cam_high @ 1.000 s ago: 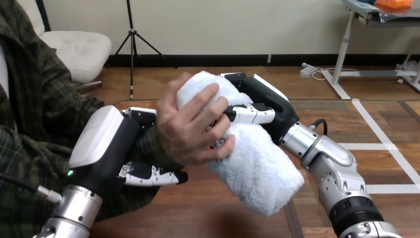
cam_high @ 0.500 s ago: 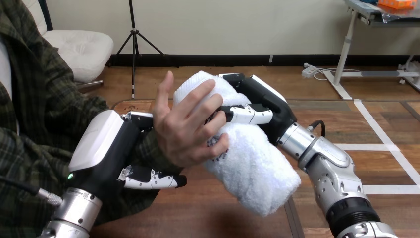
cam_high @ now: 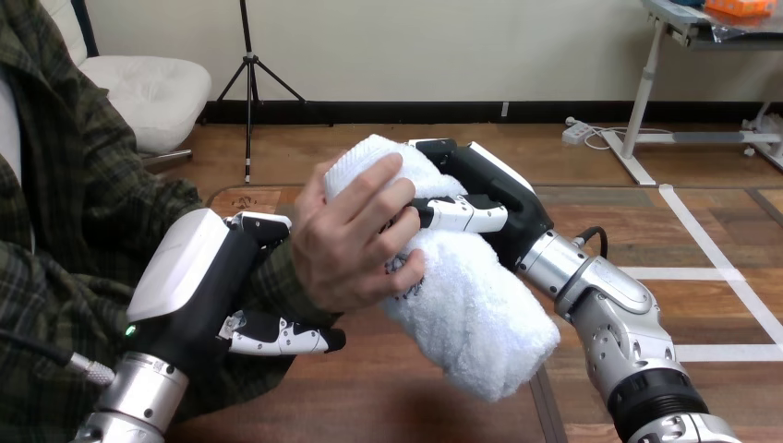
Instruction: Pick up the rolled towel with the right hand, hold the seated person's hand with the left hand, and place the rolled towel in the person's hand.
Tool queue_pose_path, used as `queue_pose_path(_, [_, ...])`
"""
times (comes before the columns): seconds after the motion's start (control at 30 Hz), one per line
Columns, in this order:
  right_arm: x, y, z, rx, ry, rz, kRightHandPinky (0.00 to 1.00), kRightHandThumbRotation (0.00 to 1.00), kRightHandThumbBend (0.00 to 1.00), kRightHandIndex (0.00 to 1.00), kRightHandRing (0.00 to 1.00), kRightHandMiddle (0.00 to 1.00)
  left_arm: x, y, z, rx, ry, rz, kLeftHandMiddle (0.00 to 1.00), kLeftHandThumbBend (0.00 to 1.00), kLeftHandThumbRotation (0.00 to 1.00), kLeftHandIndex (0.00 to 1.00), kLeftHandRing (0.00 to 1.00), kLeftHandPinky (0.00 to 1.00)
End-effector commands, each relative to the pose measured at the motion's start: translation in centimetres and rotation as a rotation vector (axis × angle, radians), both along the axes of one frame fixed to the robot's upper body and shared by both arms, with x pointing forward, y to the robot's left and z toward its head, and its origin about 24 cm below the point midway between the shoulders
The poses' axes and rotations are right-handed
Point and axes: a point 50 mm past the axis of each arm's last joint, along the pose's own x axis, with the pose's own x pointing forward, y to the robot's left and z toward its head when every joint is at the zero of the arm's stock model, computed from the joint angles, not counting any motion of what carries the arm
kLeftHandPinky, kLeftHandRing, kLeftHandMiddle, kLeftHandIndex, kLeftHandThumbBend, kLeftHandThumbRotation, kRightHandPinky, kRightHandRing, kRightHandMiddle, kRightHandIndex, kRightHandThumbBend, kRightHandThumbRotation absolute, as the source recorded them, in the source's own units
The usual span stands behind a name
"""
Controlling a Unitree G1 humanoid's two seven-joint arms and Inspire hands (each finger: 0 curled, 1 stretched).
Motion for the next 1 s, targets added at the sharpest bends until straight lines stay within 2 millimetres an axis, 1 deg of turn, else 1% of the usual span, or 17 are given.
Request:
queue_pose_path(0.0, [1.1, 2.1, 3.6, 0.043, -0.132, 0.054, 0.08, 0.00, 0.73, 0.30, 0.13, 0.25, 0.8, -2.0, 1.7, -0.114, -0.125, -0.101, 0.40, 0.93, 0.00, 0.40, 0.35, 0.30])
queue_pose_path(0.07, [1.2, 2.1, 3.5, 0.046, -0.122, 0.045, 0.09, 0.00, 0.75, 0.31, 0.13, 0.26, 0.9, -1.7, 1.4, -0.126, -0.116, -0.098, 0.44, 0.91, 0.00, 0.43, 0.38, 0.35])
queue_pose_path(0.33, [1.2, 1.9, 3.4, 0.054, -0.119, 0.031, 0.09, 0.00, 0.77, 0.32, 0.14, 0.28, 1.1, -1.1, 0.8, -0.122, -0.104, -0.073, 0.50, 0.89, 0.00, 0.50, 0.45, 0.42])
queue_pose_path(0.63, [1.3, 1.7, 3.3, 0.073, -0.109, 0.020, 0.10, 0.00, 0.80, 0.34, 0.15, 0.30, 1.2, -0.6, 0.2, -0.122, -0.107, -0.052, 0.55, 0.88, 0.05, 0.55, 0.50, 0.47])
queue_pose_path(0.83, [1.3, 1.6, 3.4, 0.086, -0.093, 0.025, 0.10, 0.00, 0.85, 0.37, 0.15, 0.31, 1.2, -0.4, -0.1, -0.115, -0.100, -0.043, 0.59, 0.88, 0.13, 0.60, 0.53, 0.50])
queue_pose_path(0.93, [1.2, 1.6, 3.5, 0.090, -0.091, 0.020, 0.13, 0.00, 0.85, 0.40, 0.17, 0.34, 1.2, -0.4, -0.1, -0.109, -0.092, -0.040, 0.61, 0.90, 0.18, 0.64, 0.56, 0.53])
queue_pose_path(0.97, [1.2, 1.6, 3.6, 0.092, -0.084, 0.018, 0.15, 0.00, 0.85, 0.43, 0.21, 0.39, 1.2, -0.4, -0.1, -0.107, -0.091, -0.039, 0.64, 0.92, 0.21, 0.67, 0.59, 0.55])
